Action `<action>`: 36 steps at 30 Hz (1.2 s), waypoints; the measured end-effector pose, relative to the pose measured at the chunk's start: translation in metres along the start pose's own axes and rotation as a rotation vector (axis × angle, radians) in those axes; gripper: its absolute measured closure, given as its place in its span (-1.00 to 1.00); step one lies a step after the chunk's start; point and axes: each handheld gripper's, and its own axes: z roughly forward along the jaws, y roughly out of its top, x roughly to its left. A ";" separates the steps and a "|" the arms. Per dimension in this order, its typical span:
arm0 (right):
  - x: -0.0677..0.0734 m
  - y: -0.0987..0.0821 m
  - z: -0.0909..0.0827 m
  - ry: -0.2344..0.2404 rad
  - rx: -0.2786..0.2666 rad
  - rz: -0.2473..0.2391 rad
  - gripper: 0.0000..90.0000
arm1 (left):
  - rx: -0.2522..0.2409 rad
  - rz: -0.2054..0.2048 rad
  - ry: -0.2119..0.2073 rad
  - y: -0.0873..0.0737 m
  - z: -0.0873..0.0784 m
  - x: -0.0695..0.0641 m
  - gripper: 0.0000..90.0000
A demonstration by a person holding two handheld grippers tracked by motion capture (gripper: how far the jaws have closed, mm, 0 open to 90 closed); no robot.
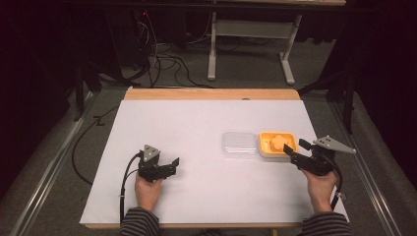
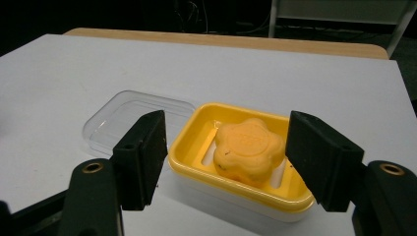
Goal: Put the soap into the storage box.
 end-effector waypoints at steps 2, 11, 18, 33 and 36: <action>0.002 -0.001 -0.001 0.002 -0.004 0.002 -0.27 | 0.000 0.000 0.000 0.000 0.000 0.000 -0.64; 0.009 -0.004 -0.003 0.018 -0.025 -0.012 -0.30 | -0.001 -0.001 -0.002 0.000 0.000 0.000 -0.64; 0.014 -0.006 -0.002 0.027 -0.027 -0.013 -0.30 | 0.000 -0.001 -0.002 0.000 0.000 0.000 -0.64; 0.022 -0.015 -0.002 0.050 -0.032 -0.009 -0.30 | -0.002 0.000 -0.004 0.000 0.000 0.000 -0.64; 0.024 -0.016 -0.002 0.055 -0.036 -0.012 -0.31 | -0.006 0.000 -0.005 0.000 0.000 0.000 -0.64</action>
